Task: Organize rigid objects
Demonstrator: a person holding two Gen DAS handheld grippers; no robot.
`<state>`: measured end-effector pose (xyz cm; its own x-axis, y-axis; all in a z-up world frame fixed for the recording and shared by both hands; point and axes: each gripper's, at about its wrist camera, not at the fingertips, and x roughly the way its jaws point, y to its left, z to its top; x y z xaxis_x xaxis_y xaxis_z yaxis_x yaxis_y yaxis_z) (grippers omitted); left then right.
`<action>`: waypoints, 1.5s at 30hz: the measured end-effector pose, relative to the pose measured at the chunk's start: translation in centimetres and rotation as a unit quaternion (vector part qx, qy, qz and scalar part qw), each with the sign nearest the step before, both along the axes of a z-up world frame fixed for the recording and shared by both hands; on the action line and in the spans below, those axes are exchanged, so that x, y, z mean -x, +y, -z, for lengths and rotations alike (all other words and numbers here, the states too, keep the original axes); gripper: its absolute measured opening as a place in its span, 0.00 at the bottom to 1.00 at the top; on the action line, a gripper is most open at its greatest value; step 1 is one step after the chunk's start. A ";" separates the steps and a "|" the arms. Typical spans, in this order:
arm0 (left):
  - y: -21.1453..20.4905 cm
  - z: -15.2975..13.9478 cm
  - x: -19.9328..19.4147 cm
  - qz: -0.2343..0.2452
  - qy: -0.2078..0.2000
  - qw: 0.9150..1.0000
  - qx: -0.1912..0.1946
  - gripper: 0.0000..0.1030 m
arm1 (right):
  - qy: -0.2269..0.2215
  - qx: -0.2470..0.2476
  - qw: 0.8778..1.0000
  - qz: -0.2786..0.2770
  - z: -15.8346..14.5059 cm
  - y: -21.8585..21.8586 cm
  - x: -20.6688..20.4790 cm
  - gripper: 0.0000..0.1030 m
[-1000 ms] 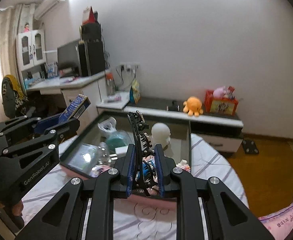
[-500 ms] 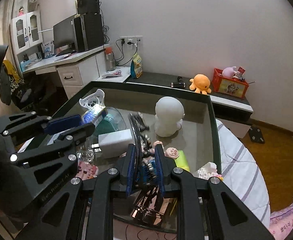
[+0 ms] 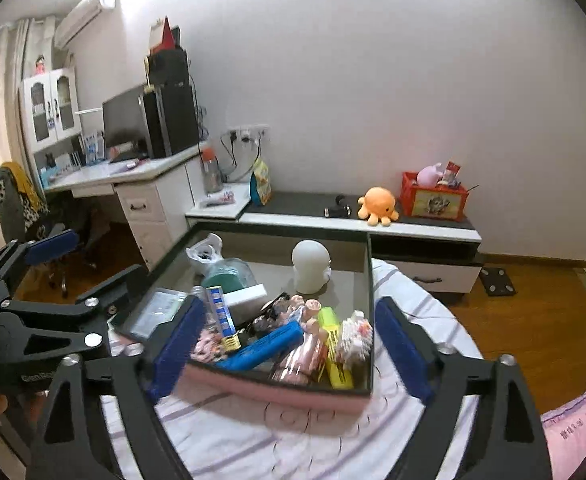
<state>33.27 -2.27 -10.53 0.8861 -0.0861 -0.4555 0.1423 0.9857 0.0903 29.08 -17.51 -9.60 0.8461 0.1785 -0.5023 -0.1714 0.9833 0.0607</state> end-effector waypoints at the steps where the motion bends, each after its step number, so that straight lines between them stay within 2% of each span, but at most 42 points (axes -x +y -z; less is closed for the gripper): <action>1: 0.3 -0.8 1.5 0.000 -0.008 1.000 0.008 1.00 | -0.013 -0.002 1.000 -0.003 -0.7 0.1 1.5 1.00; 12: 1.1 -5.0 14.9 0.009 -0.084 0.996 0.033 1.00 | -0.092 -0.020 0.996 -0.004 -5.2 0.6 14.4 1.00; 19: 0.8 -6.3 21.2 0.028 -0.108 0.993 0.025 1.00 | -0.117 -0.021 0.993 0.000 -6.5 0.7 19.5 1.00; 24: 0.7 -7.6 24.4 0.010 -0.133 0.991 0.019 1.00 | -0.139 -0.012 0.990 0.001 -7.6 1.1 22.4 1.00; 28: 1.0 -8.8 27.4 -0.005 -0.169 0.985 0.020 1.00 | -0.166 -0.007 0.986 0.007 -8.6 1.5 24.9 1.00; 35: 1.3 -10.2 31.0 -0.019 -0.204 0.978 0.025 1.00 | -0.211 0.002 0.977 0.027 -9.7 2.0 28.6 1.00; 45: 1.8 -10.6 32.5 -0.023 -0.211 0.977 0.028 1.00 | -0.231 0.007 0.972 0.044 -10.4 2.6 31.0 1.00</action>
